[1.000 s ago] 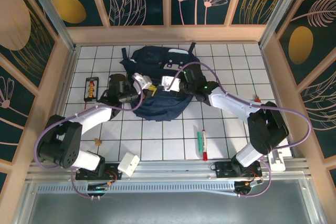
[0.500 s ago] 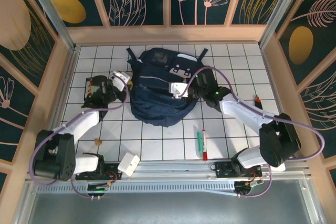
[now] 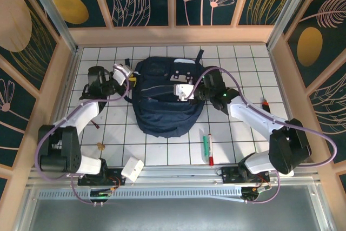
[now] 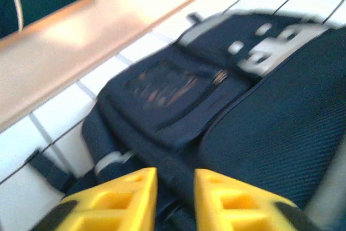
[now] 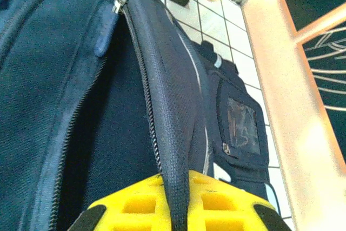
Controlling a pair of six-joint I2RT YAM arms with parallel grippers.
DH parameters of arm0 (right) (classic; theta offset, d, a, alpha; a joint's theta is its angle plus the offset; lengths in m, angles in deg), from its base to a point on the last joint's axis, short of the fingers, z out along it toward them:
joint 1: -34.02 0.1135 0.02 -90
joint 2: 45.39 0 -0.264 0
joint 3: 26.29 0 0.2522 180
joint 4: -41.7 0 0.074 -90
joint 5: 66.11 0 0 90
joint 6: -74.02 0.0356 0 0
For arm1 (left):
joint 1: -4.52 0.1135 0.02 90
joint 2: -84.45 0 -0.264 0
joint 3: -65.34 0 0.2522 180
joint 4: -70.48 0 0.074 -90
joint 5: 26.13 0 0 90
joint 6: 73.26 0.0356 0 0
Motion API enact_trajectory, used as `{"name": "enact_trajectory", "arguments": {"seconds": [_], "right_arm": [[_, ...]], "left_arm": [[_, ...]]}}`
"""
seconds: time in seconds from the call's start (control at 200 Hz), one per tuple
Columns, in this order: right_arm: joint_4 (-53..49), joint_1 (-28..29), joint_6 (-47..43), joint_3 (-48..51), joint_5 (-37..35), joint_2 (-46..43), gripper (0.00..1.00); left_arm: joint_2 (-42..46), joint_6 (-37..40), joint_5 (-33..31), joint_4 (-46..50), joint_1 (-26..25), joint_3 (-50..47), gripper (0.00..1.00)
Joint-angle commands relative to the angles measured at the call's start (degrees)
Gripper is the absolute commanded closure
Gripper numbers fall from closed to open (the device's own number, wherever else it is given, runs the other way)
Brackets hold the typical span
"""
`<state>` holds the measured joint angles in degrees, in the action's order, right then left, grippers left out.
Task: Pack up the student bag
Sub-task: Unzip the student bag at the top-center of the table.
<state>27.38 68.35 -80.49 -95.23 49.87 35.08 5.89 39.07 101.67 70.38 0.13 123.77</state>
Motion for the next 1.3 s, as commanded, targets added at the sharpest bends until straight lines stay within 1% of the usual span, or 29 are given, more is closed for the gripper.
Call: {"name": "enact_trajectory", "arguments": {"seconds": [0.0, 0.03, 0.06, 0.085, 0.105, 0.125, 0.175, 0.195, 0.255, 0.3, 0.365, 0.435, 0.515, 0.565, 0.58, 0.631, 0.666, 0.706, 0.741, 0.796, 0.871, 0.941, 1.001, 1.116, 1.156, 1.296], "right_arm": [[5.0, 0.5, 3.4, -1.4, -0.7, 0.7, 0.85], [6.3, 0.6, 4.4, -0.4, 0.2, 0.5, 0.72], [6.9, 0.5, 5.3, 0.3, 1.5, 0.5, 0.64], [6.9, 0.6, 5.9, 0.4, 2.4, 0.6, 0.59], [6.8, 0.6, 6.5, 0.2, 3.0, 1.0, 0.56], [6.6, 0.6, 7.1, 0.0, 3.5, 1.3, 0.56], [6.3, 1.1, 8.4, -1.0, 3.9, 2.7, 0.55], [6.4, 1.5, 8.8, -1.5, 3.4, 3.4, 0.55], [7.4, 3.8, 8.5, -2.0, 0.1, 5.4, 0.55], [8.1, 5.6, 6.3, -2.0, -2.9, 6.9, 0.54], [10.6, 8.2, 3.9, -1.7, -8.8, 9.0, 0.54], [14.9, 10.2, 3.8, -1.4, -14.4, 10.6, 0.54], [19.0, 11.2, 5.6, -1.3, -15.5, 11.3, 0.54], [20.6, 11.8, 6.6, -1.5, -15.5, 11.6, 0.56], [20.7, 12.0, 6.8, -1.6, -15.4, 11.7, 0.59], [20.7, 12.3, 7.3, -2.2, -14.3, 11.9, 0.79], [20.4, 12.3, 7.9, -2.7, -13.1, 12.0, 0.88], [19.4, 12.2, 7.9, -3.4, -11.9, 12.0, 0.97], [18.5, 12.2, 8.0, -4.1, -11.4, 12.2, 1.00], [16.9, 12.2, 7.5, -5.2, -10.5, 12.3, 1.00], [15.3, 12.2, 6.6, -6.0, -10.0, 12.4, 1.00], [13.8, 12.2, 6.0, -6.6, -9.7, 12.4, 1.00], [13.1, 12.2, 5.6, -6.8, -9.4, 12.4, 1.00], [12.6, 12.1, 5.1, -7.0, -9.3, 12.4, 1.00], [12.5, 12.2, 5.0, -7.3, -9.4, 12.4, 1.00], [12.5, 12.1, 4.5, -7.8, -9.7, 12.7, 1.00]], "left_arm": [[5.6, -17.3, 9.5, -4.3, 0.1, -3.9, 0.67], [6.6, -26.0, 5.6, -5.6, 0.1, -4.8, 0.60], [7.5, -33.9, 0.6, -3.7, 0.0, -4.8, 0.54], [8.1, -39.0, -3.5, 0.0, 0.1, -4.1, 0.53], [8.4, -42.0, -5.4, 3.4, 0.0, -3.4, 0.55], [8.7, -43.6, -5.4, 6.5, 0.1, -2.9, 0.56], [9.5, -45.6, 0.2, 10.8, -0.1, -3.0, 0.56], [10.3, -46.7, 1.5, 12.0, -0.2, -3.4, 0.56], [13.9, -53.3, 0.9, 13.4, -0.8, -6.0, 0.55], [16.4, -57.6, 1.9, 12.9, -1.6, -8.4, 0.55], [16.8, -61.6, 1.6, 15.8, -3.9, -9.3, 0.56], [15.7, -62.9, 0.6, 19.3, -6.5, -9.3, 0.55], [16.1, -64.6, -1.1, 19.3, -7.5, -11.0, 0.57], [16.9, -65.3, -1.6, 18.6, -7.6, -12.0, 0.58], [17.2, -65.2, -1.3, 18.3, -7.7, -12.2, 0.58], [17.7, -65.2, -1.6, 17.8, -8.1, -12.4, 0.58], [17.5, -65.5, -1.7, 17.6, -8.6, -12.4, 0.58], [16.8, -65.6, -1.6, 17.7, -9.2, -12.1, 0.57], [15.8, -65.7, -2.2, 18.5, -9.6, -11.3, 0.57], [14.7, -65.9, -3.0, 19.1, -10.1, -9.8, 0.55], [14.0, -67.0, -4.8, 19.7, -10.0, -7.9, 0.47], [13.4, -67.1, -7.8, 22.1, -10.1, -5.7, 0.47], [12.0, -66.9, -10.9, 24.9, -10.1, -3.4, 0.50], [9.3, -66.8, -11.1, 26.9, -10.1, -1.7, 0.56], [8.7, -66.4, -11.3, 27.5, -10.1, -1.2, 0.60], [7.7, -63.8, -11.6, 29.7, -10.6, 0.0, 0.62]]}}
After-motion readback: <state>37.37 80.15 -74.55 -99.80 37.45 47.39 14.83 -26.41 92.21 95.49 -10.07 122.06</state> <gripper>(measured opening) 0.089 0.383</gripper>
